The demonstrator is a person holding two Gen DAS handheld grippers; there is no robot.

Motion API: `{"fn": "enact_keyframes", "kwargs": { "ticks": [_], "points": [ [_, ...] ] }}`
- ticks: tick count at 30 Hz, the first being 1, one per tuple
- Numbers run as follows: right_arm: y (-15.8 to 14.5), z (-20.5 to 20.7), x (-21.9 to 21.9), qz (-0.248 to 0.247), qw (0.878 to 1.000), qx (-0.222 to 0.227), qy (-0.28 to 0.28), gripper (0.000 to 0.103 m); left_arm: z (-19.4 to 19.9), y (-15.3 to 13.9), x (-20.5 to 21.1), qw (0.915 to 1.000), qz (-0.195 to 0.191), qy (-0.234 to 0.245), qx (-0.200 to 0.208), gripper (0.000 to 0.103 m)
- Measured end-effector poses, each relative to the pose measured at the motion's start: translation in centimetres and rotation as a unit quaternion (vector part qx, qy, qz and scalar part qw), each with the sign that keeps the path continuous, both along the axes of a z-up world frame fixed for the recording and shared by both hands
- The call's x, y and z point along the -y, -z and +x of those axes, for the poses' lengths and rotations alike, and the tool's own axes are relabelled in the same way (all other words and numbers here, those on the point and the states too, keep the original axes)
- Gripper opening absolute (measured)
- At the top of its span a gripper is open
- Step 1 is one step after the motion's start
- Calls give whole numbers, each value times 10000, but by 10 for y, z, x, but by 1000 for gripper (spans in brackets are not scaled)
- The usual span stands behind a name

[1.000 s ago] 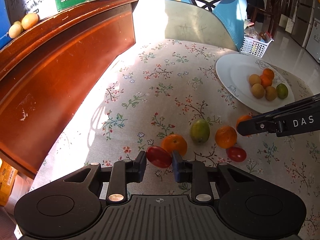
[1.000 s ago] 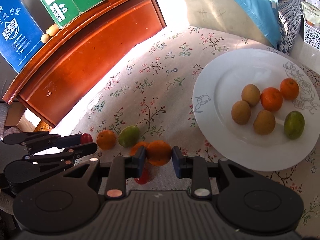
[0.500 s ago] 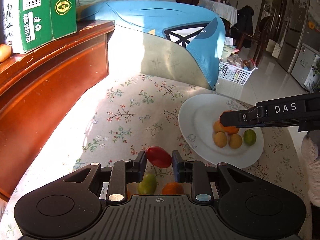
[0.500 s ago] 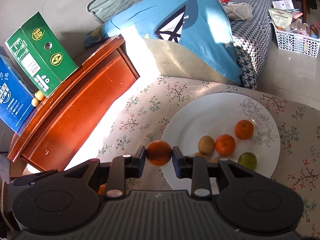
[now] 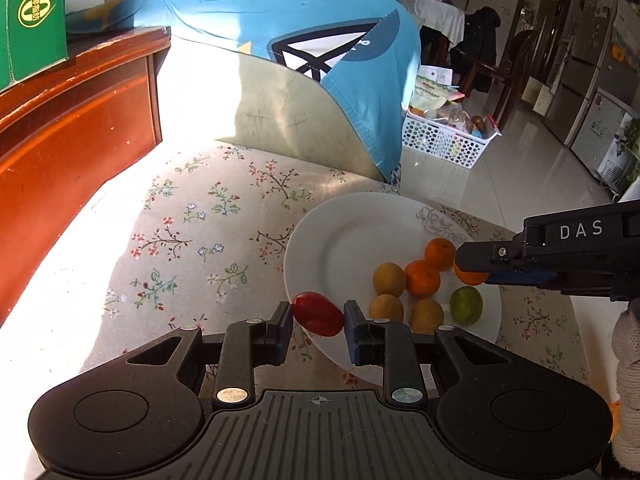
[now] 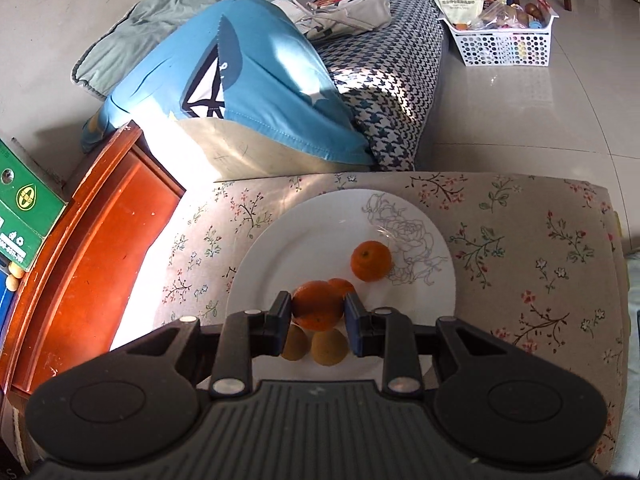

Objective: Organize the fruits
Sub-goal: 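Carry the tomato and tangerine onto the white plate and open both tools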

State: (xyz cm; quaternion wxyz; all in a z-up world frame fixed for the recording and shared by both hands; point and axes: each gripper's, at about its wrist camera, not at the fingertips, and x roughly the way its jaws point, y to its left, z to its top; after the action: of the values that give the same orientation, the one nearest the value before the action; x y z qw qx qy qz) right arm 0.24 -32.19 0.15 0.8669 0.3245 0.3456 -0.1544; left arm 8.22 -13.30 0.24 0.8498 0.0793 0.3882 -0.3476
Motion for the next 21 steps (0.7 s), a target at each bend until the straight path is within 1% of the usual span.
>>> {"fn": "enact_keyframes", "kwargs": {
  "ticks": [4,7,9,10,12,15,16,17,18,19,21],
  "points": [
    [5,-2,6,14,9997,-150,182,29,2,10,14,9999,111,15,-82,25],
    [12,-3,8,114,9992,-251,298,29,5,16,22,9997,171,13,-165,25],
    [15,-2,10,161,9989,-283,351,29,5,18,26,9995,248,-17,-171,25],
    [16,-2,11,172,9988,-256,383,32,4,19,28,9995,292,-21,-148,25],
    [16,-1,11,184,9986,-258,416,32,3,18,30,9994,339,-14,-94,27],
    [15,0,11,199,9987,-197,427,32,1,14,29,9993,353,-42,-70,37],
    [14,0,10,188,9988,-170,410,33,1,11,30,9993,370,-59,-22,45],
    [13,0,10,173,9989,-147,402,34,-1,9,30,9992,400,-73,28,51],
    [12,0,9,151,9990,-129,397,35,-2,6,29,9990,434,-81,84,61],
    [10,0,9,122,9991,-111,389,37,-4,3,29,9988,471,-95,127,68],
    [8,-1,8,71,9992,-84,373,38,-7,-3,29,9983,534,-119,182,71]
  ]
}}
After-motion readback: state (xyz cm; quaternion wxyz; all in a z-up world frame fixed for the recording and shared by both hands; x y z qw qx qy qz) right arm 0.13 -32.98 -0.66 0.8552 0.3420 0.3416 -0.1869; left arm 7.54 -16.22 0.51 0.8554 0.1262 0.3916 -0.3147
